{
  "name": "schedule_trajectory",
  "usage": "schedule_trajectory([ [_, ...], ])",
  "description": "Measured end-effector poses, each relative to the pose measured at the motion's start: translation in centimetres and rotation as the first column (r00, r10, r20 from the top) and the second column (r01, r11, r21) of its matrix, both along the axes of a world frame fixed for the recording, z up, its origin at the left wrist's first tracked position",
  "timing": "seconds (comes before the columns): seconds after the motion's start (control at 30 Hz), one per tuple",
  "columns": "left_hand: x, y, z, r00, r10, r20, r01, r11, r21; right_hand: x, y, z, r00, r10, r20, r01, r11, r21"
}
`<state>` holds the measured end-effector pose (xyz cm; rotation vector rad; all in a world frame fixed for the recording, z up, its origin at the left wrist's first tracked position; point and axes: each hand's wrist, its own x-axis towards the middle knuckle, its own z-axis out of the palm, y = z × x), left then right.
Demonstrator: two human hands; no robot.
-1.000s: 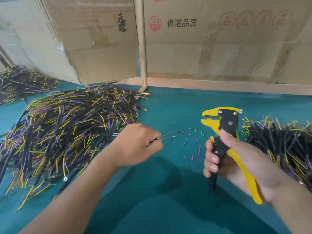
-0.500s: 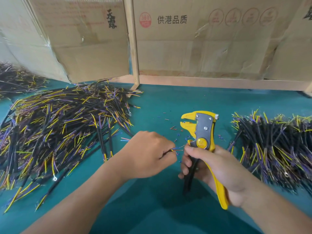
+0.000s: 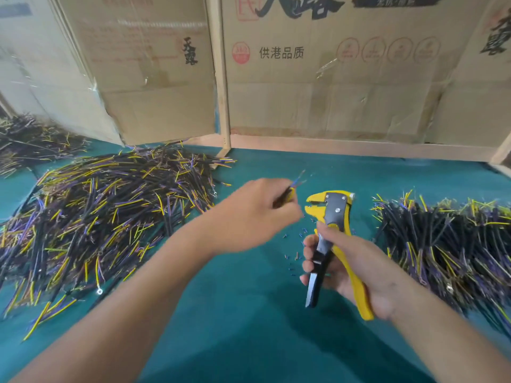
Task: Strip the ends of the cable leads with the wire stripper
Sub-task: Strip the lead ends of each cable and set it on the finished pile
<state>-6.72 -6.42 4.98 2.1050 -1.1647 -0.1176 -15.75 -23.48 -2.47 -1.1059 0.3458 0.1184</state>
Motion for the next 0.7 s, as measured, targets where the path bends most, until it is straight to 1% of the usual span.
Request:
schedule_trajectory([
  [0.07, -0.5, -2.0, 0.0, 0.989, -0.061, -0.135, 0.063, 0.998, 0.013, 0.0, 0.3, -0.5, 0.999, 0.003, -0.042, -0.001, 0.999, 0.046],
  [0.13, -0.5, -3.6, -0.1, 0.958, -0.060, -0.280, 0.057, 0.998, -0.019, 0.0, 0.3, -0.8, 0.998, -0.020, -0.060, 0.026, 0.995, 0.096],
  [0.17, -0.6, -4.2, -0.2, 0.941, -0.058, -0.334, 0.051, 0.998, -0.030, 0.1, 0.3, -0.9, 0.997, -0.031, -0.065, 0.038, 0.993, 0.113],
  [0.23, -0.8, -5.4, -0.4, 0.922, -0.056, -0.384, 0.043, 0.998, -0.044, 0.1, 0.3, -1.2, 0.996, -0.046, -0.075, 0.056, 0.989, 0.134],
  [0.37, -1.2, -7.6, -0.6, 0.934, -0.057, -0.352, 0.036, 0.997, -0.067, 0.3, 0.6, -1.5, 0.994, -0.028, -0.104, 0.041, 0.992, 0.122],
  [0.47, -1.1, -9.6, -0.7, 0.956, -0.039, -0.292, 0.027, 0.999, -0.047, 0.1, 0.9, -1.5, 0.992, -0.004, -0.126, 0.019, 0.993, 0.118],
  [0.6, -1.4, -12.9, -0.6, 0.980, 0.001, -0.197, 0.007, 0.999, 0.040, 0.0, 0.8, -1.5, 0.991, -0.019, -0.131, 0.034, 0.993, 0.114],
  [0.67, -1.4, -15.1, -0.5, 0.985, 0.056, -0.163, -0.038, 0.993, 0.110, 0.2, 0.8, -1.9, 0.990, -0.041, -0.135, 0.059, 0.990, 0.130],
  [0.7, -1.4, -16.2, -0.3, 0.981, 0.091, -0.171, -0.068, 0.988, 0.135, 0.3, 0.7, -2.0, 0.989, -0.054, -0.139, 0.075, 0.986, 0.149],
])
